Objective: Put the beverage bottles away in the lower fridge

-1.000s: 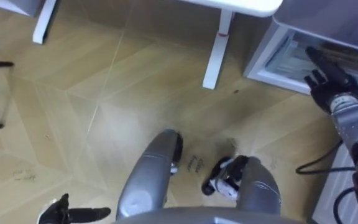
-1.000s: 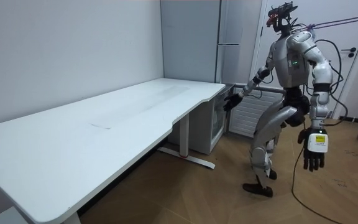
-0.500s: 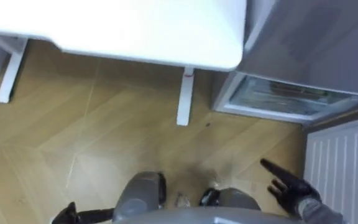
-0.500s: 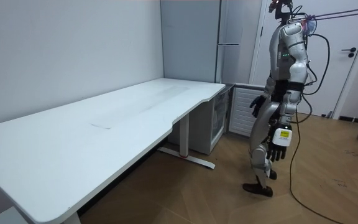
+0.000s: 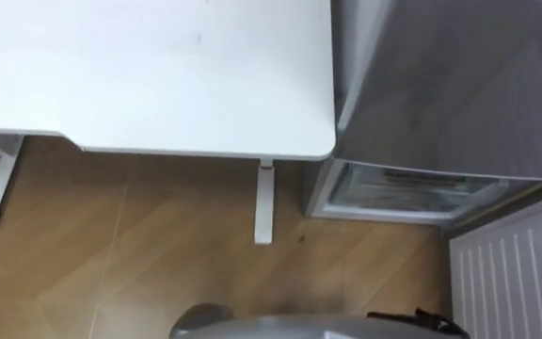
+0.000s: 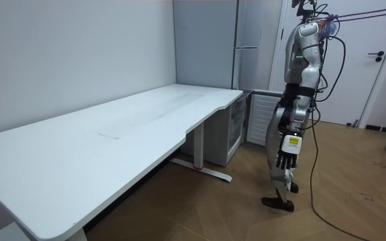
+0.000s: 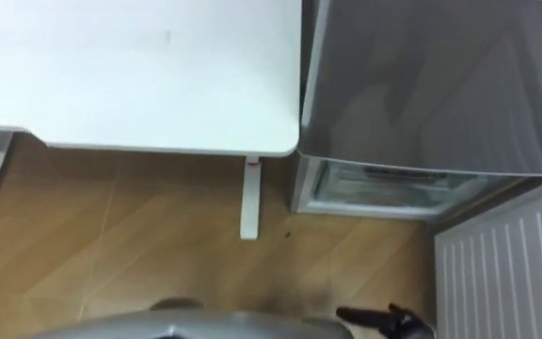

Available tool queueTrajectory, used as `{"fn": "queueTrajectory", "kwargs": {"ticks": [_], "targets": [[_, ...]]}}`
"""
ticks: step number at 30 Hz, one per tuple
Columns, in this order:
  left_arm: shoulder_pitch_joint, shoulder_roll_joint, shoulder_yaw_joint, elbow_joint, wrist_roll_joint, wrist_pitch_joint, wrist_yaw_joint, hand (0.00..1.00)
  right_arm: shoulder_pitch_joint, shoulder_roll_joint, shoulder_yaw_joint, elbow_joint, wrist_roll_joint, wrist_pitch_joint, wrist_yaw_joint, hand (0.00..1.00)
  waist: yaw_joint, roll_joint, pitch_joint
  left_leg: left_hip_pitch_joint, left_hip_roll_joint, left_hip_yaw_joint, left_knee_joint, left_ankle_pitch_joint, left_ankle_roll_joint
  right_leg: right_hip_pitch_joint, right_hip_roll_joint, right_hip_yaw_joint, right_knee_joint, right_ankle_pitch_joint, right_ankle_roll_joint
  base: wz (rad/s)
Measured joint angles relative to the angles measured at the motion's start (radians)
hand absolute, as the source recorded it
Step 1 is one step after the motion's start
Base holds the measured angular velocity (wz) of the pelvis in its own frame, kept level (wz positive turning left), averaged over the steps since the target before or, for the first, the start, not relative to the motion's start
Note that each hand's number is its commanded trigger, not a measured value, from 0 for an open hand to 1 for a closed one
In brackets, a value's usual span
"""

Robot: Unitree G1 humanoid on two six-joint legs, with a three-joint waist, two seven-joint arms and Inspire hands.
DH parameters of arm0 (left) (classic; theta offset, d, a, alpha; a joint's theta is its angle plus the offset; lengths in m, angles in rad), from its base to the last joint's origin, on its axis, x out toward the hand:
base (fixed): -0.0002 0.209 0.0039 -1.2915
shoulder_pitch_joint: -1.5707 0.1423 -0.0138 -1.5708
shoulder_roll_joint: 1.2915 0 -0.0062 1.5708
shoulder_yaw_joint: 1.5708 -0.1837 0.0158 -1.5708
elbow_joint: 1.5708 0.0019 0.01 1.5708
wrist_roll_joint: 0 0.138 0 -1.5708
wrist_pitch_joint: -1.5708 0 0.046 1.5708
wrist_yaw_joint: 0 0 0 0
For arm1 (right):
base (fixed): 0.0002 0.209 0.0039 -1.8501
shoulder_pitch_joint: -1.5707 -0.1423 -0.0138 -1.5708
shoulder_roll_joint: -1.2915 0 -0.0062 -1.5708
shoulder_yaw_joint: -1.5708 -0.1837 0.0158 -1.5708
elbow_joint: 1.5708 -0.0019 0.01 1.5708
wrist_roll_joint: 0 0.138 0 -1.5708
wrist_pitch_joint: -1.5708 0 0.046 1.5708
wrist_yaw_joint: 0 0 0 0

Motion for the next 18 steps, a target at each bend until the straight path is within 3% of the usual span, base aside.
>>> {"fn": "queueTrajectory", "kwargs": {"ticks": [7, 11, 15, 18], "targets": [[-0.015, -0.004, 0.042, -0.008, 0.002, 0.016, 0.001, 0.0, -0.004, -0.002, -0.041, -0.011, -0.129, 0.022, -0.087, 0.0, -0.006, -0.008, 0.0047, 0.08, 0.0, 0.005, -0.048, 0.002, -0.004, 0.076, 0.013, 0.016, -0.061, 0.029, 0.004, -0.09], [-0.017, -0.005, 0.059, -0.007, 0.036, 0.018, 0.012, 0.0, -0.034, -0.009, -0.106, -0.053, -0.132, 0.038, -0.13, 0.0, -0.016, -0.011, 0.0068, 0.098, 0.005, 0.028, -0.048, 0.003, -0.004, 0.078, 0.017, 0.052, -0.06, 0.035, 0.002, -0.21], [0.0, -0.001, 0.131, -0.014, 0.106, 0.013, 0.022, 0.0, -0.029, -0.046, -0.236, -0.275, -0.077, 0.051, -0.166, 0.0, -0.062, -0.019, 0.0019, 0.104, 0.004, 0.031, -0.065, 0.007, 0.0, 0.08, 0.017, 0.051, -0.057, 0.042, 0.001, -0.05], [0.0, 0.002, 0.167, -0.011, 0.135, 0.012, 0.039, 0.0, -0.022, -0.086, -0.268, -0.445, -0.07, 0.042, -0.205, 0.0, -0.065, -0.025, -0.0012, 0.116, 0.006, 0.054, -0.084, 0.019, -0.002, 0.075, 0.019, 0.07, -0.058, 0.05, -0.003, -0.18]]}}
